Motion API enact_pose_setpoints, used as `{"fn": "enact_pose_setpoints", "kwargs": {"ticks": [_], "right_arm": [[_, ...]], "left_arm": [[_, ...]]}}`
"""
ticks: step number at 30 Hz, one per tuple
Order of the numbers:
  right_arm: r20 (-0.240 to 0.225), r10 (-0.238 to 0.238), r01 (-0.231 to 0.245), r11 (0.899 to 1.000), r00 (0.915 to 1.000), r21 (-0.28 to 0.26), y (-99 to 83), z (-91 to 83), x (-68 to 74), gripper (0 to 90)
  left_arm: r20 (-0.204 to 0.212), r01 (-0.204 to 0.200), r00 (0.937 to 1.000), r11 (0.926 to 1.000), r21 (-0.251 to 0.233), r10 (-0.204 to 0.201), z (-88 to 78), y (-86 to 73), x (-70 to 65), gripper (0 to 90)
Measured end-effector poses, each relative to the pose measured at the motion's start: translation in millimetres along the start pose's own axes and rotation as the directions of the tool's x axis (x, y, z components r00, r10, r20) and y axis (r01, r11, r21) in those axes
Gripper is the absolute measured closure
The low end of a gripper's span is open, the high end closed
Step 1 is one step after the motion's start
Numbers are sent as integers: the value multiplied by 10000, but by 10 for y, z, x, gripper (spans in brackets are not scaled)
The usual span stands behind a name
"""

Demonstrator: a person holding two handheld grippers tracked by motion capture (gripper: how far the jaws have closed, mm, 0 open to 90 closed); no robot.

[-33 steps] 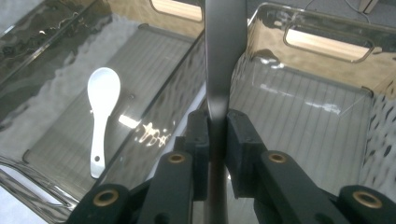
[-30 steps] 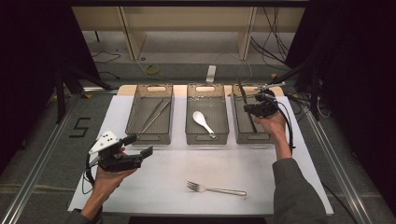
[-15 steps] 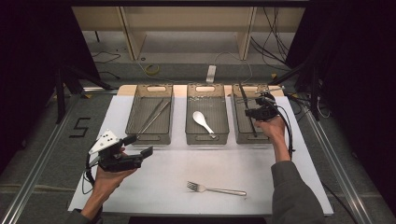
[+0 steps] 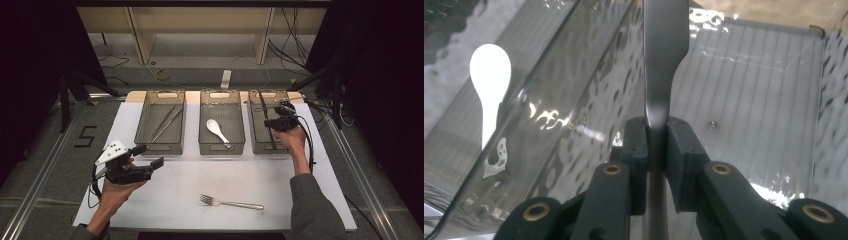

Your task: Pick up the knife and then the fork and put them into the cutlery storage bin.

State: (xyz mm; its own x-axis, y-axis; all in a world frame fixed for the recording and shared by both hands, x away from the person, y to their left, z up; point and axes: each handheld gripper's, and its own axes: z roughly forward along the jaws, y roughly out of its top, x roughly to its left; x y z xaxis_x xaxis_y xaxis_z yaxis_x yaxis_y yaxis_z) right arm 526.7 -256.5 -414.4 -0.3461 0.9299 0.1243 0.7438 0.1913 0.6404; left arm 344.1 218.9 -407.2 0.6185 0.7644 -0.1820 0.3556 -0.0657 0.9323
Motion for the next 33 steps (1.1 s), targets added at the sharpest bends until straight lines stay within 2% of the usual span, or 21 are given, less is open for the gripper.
{"fn": "enact_pose_setpoints", "kwargs": {"ticks": [5,6,8,13,17,22,26,30,33], "right_arm": [[254,-5,-4,9994,9997,337,-13,25,-7,774],[292,60,-66,9998,9996,192,-14,18,-10,748],[64,227,-227,9997,9997,-51,5,-23,-18,699],[21,-19,20,9996,10000,-298,47,-113,12,587],[-10,-155,155,9996,9999,-241,41,-145,40,490],[-190,-374,366,9985,9991,-419,36,-217,91,414],[-474,-1101,1082,9932,9928,-423,23,-323,203,367],[-750,-1792,1756,9831,9809,-524,-8,-466,333,340],[-854,-2317,2276,9722,9690,-545,-49,-571,440,325]], "left_arm": [[4,-11,10000,10000,1,11,0,0,-1,157],[1,-12,10000,10000,3,12,0,0,-2,157],[5,-16,10000,10000,13,16,1,-1,0,157],[7,-4,10000,10000,-3,4,4,-1,-5,157],[7,-5,10000,10000,-5,5,5,-1,-5,157],[4,-17,10000,10000,10,17,1,-1,0,157],[-4,19,10000,10000,-16,-19,2,-1,-2,157],[-2,-20,10000,10000,21,20,1,0,1,157],[-4,-15,10000,10000,14,15,0,0,0,157]]}}
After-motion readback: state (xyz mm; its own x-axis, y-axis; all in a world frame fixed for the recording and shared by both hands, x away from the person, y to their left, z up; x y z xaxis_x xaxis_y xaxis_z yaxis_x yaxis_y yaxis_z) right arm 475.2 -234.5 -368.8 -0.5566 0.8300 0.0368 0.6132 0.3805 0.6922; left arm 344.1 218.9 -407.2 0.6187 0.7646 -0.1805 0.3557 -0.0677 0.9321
